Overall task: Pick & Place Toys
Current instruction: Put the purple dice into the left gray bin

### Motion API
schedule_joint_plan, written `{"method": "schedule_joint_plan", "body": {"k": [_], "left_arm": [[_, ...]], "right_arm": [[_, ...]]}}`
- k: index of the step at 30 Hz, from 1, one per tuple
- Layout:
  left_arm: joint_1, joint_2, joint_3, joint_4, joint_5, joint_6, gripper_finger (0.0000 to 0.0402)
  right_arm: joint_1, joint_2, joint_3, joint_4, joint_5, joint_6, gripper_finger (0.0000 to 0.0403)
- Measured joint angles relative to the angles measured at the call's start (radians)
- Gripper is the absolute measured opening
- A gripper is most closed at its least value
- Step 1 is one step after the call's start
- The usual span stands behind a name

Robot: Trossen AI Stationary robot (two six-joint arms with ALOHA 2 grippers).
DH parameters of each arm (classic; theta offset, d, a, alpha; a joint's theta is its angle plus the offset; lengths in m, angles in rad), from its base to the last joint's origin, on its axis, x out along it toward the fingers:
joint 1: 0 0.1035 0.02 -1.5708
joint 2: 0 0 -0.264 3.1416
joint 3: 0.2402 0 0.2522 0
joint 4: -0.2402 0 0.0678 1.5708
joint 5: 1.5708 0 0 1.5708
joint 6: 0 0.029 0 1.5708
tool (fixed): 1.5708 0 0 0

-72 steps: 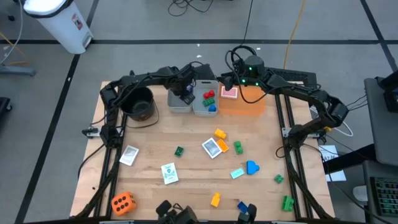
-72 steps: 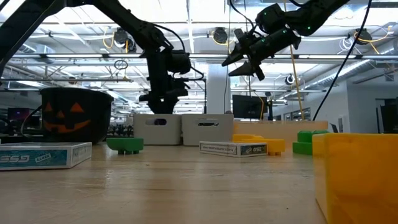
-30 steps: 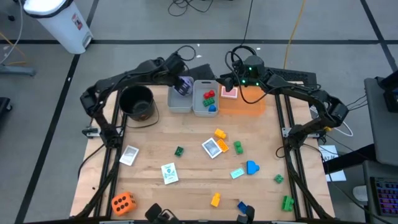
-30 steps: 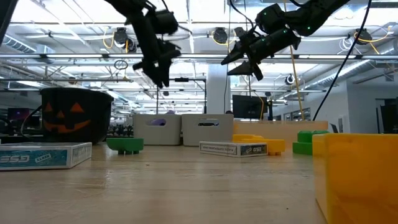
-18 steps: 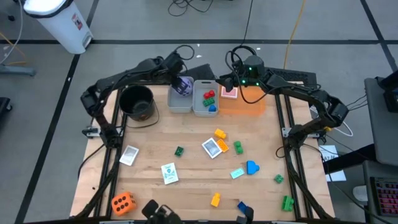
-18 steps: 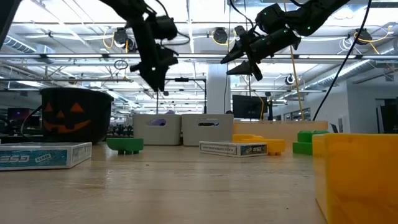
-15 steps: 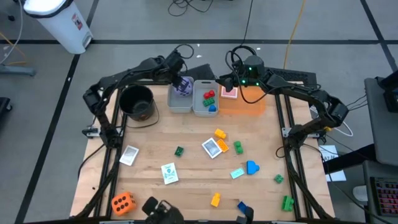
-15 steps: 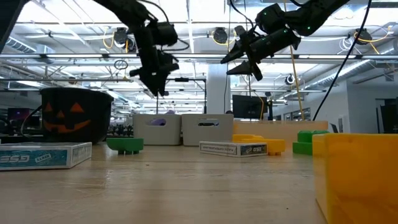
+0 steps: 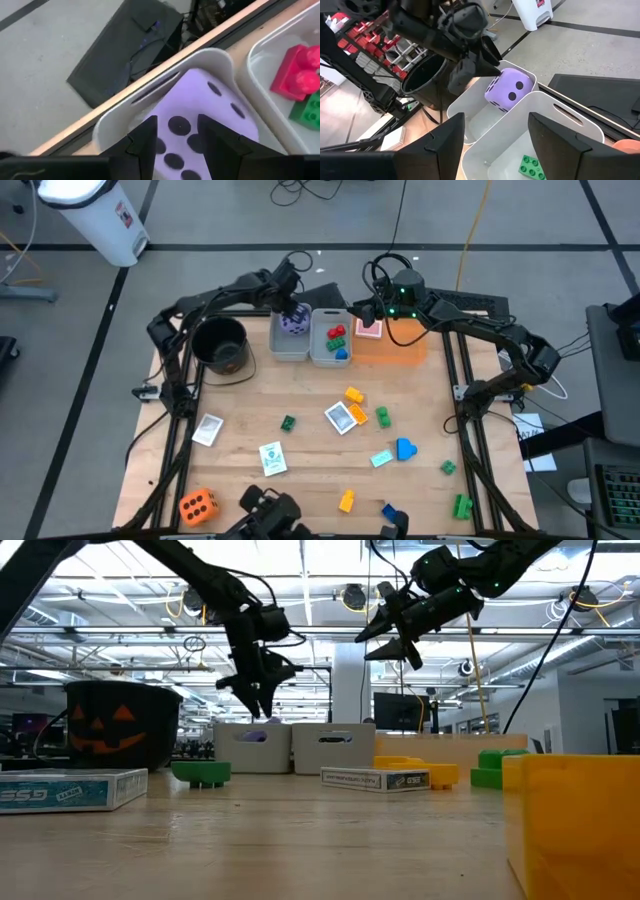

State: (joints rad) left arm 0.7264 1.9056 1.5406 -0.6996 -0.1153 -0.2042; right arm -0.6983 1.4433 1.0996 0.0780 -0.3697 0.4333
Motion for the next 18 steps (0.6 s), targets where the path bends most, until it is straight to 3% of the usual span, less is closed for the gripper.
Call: {"method": "schedule_joint_plan", "body": {"k": [18], "left_arm": [[-0.011,0.004,0.007,0.067,0.109,0.046,0.0147]], "right_arm": [[0.0,0.0,0.0,0.0,0.005,-0.011,0.021]]}}
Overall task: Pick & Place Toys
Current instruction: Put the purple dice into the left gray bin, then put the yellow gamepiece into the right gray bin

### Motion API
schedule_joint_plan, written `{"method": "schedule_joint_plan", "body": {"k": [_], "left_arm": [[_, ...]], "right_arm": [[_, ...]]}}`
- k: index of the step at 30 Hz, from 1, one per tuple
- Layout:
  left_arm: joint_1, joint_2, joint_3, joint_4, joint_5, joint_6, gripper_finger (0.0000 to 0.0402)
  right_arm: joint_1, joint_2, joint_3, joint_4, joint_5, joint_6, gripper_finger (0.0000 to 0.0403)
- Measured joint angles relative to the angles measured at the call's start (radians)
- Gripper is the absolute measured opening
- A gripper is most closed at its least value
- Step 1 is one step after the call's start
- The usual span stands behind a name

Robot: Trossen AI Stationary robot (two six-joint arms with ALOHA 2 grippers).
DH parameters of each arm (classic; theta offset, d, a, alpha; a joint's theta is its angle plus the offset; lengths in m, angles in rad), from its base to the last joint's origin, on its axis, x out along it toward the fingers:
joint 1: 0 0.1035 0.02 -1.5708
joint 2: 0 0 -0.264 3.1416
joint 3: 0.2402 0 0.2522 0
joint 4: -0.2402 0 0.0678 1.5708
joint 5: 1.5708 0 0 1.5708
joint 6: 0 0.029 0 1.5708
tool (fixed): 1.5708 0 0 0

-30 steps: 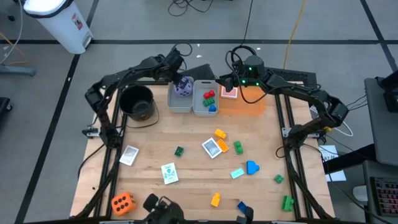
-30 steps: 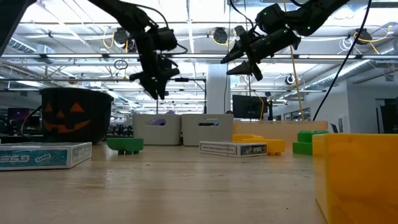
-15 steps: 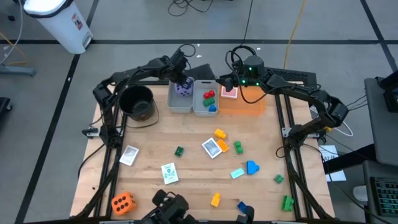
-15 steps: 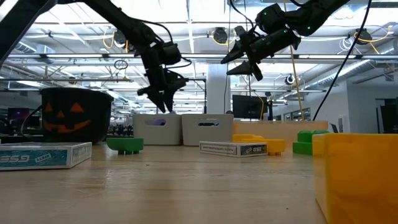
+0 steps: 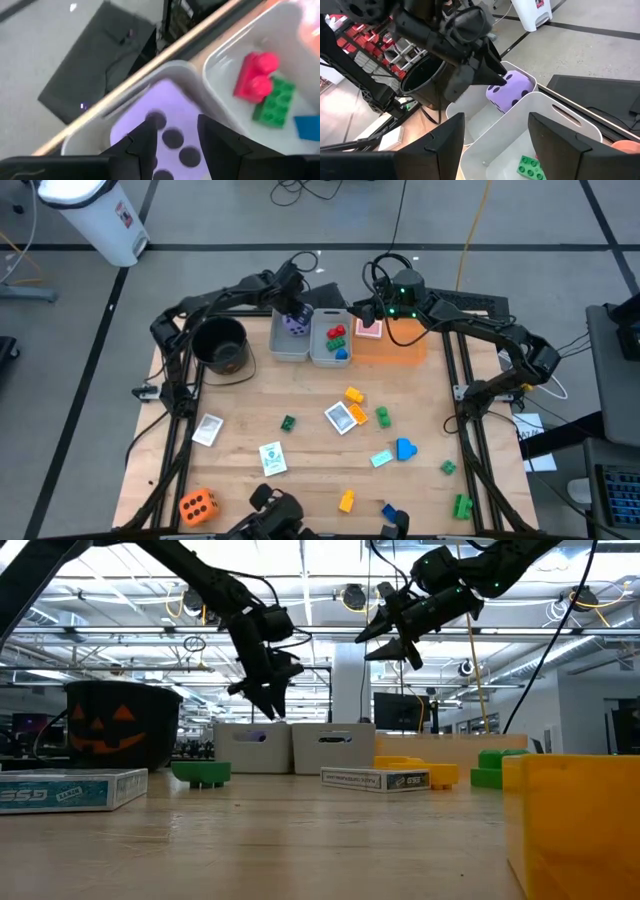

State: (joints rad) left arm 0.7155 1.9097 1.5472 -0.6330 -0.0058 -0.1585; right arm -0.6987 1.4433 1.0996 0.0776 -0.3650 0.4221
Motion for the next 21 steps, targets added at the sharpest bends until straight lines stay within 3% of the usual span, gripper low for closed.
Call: {"method": "schedule_joint_plan", "body": {"k": [7,13,21], "left_arm": [[-0.005,-0.097,0.064,-0.026,0.016,0.017,0.0147],[0.003,-0.289,0.048,0.017,0.162,-0.107,0.0147],[-0.066,-0.617,-0.209,0.37,0.177,-0.304,0.0147]], "right_arm": [[0.0,0.0,0.0,0.0,-0.004,0.0,0.021],[-0.005,-0.021,0.0,0.001,-0.081,-0.02,0.021],[0.0,-0.078,0.001,-0.059,-0.138,-0.046,0.021]]}}
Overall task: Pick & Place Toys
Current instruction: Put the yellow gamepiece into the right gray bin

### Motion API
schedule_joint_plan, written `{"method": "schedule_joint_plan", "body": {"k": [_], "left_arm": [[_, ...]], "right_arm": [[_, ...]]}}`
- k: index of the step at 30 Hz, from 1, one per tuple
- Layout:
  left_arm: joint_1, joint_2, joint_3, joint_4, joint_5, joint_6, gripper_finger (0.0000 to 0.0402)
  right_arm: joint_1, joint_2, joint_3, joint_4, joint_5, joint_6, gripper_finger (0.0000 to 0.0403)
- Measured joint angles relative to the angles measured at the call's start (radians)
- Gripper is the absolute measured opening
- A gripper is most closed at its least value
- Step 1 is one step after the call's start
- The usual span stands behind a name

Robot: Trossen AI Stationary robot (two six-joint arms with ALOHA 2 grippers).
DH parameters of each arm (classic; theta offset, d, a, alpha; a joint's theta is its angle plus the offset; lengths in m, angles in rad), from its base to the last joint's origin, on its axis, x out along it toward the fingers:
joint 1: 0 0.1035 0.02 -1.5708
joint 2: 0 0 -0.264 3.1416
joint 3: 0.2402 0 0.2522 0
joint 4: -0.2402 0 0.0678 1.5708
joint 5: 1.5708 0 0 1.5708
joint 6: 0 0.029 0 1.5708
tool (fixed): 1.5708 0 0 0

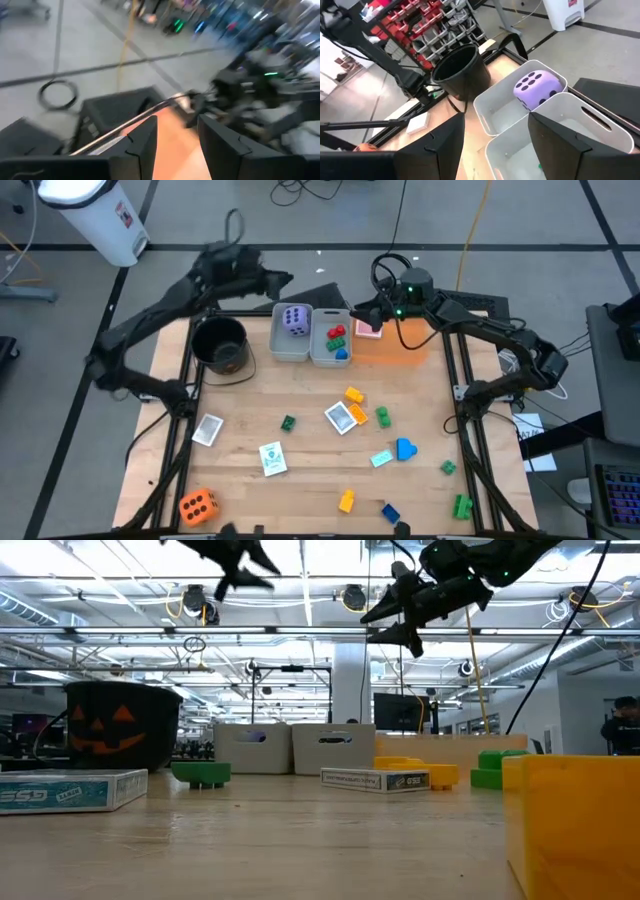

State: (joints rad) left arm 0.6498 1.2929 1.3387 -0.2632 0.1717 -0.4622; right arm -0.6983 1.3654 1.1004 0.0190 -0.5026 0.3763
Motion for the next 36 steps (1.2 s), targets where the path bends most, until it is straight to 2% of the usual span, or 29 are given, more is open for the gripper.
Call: {"method": "schedule_joint_plan", "body": {"k": [7,10,12,17,21,25,30,33,36], "left_arm": [[-0.212,-0.219,-0.34,0.366,-0.154,-0.133,0.0147],[-0.314,-0.267,-0.432,0.478,-0.209,-0.151,0.0147],[-0.379,-0.283,-0.459,0.478,-0.247,-0.147,0.0147],[-0.493,-0.304,-0.463,0.35,-0.271,-0.122,0.0147],[-0.546,-0.338,-0.463,0.21,-0.195,-0.123,0.0147],[-0.593,-0.387,-0.463,-0.019,-0.122,-0.111,0.0147],[-0.636,-0.433,-0.463,-0.283,-0.128,-0.027,0.0147],[-0.641,-0.437,-0.463,-0.346,-0.128,0.021,0.0147],[-0.641,-0.435,-0.463,-0.336,-0.128,0.085,0.0147]], "right_arm": [[0.049,-0.034,0.0,-0.08,-0.005,-0.048,0.021],[0.086,-0.034,0.0,-0.084,-0.005,-0.048,0.021],[0.112,-0.035,0.0,-0.084,-0.003,-0.048,0.021],[0.18,-0.034,0.0,-0.083,0.001,-0.048,0.021],[0.248,-0.034,0.0,-0.075,0.027,-0.048,0.021],[0.344,-0.015,0.0,-0.02,0.137,0.003,0.021],[0.455,0.01,0.0,0.033,0.236,0.042,0.021],[0.533,0.023,-0.001,-0.019,0.298,0.0,0.021],[0.609,0.025,-0.001,-0.102,0.41,-0.078,0.021]]}}
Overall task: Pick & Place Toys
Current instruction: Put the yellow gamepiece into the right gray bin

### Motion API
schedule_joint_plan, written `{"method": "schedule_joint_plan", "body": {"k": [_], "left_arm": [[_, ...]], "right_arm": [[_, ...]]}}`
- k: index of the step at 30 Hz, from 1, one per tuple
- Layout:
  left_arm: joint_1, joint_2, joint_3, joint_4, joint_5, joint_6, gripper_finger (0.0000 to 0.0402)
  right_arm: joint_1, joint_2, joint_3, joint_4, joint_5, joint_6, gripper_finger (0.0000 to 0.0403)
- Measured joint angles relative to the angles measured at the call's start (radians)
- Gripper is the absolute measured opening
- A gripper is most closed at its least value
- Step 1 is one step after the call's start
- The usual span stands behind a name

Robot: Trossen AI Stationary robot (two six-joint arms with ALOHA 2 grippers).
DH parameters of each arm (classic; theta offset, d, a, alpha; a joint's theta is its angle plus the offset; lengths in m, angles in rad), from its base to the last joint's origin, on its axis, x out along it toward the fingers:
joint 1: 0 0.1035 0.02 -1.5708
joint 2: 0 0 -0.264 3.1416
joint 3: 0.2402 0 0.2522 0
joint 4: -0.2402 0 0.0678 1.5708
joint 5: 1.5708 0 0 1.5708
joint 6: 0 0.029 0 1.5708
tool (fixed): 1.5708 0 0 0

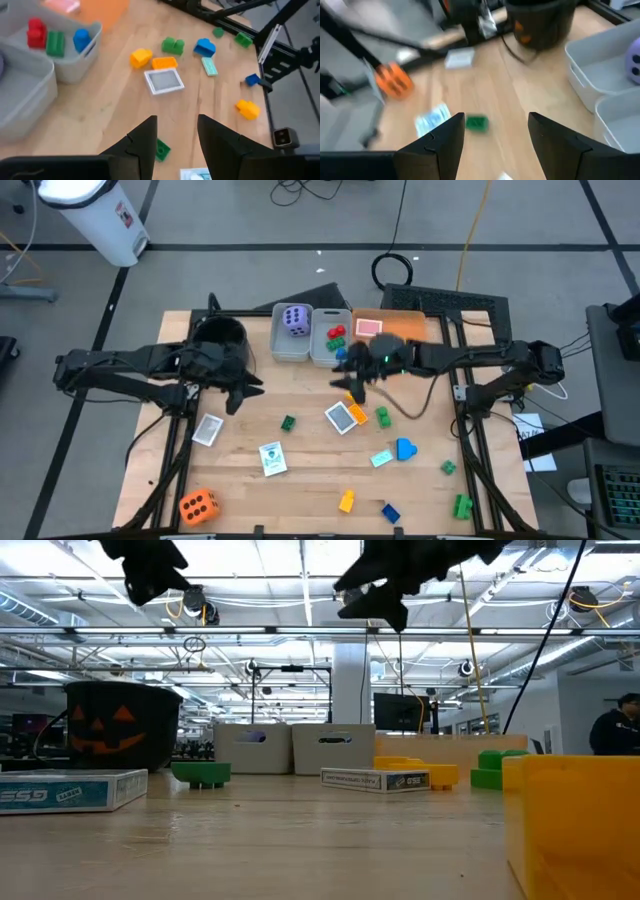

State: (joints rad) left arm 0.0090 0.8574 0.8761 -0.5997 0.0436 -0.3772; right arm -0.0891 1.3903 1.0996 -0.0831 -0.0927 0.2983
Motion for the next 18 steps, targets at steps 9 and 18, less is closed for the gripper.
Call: {"method": "schedule_joint_plan", "body": {"k": [9,18], "left_arm": [[0.003,0.002,0.0,0.028,-0.075,0.122,0.0147],[0.003,0.002,0.0,0.028,-0.177,0.112,0.0147]], "right_arm": [[0.035,0.0,0.0,-0.181,0.239,0.046,0.021],[-0.008,0.001,0.0,-0.289,0.173,0.001,0.0221]]}}
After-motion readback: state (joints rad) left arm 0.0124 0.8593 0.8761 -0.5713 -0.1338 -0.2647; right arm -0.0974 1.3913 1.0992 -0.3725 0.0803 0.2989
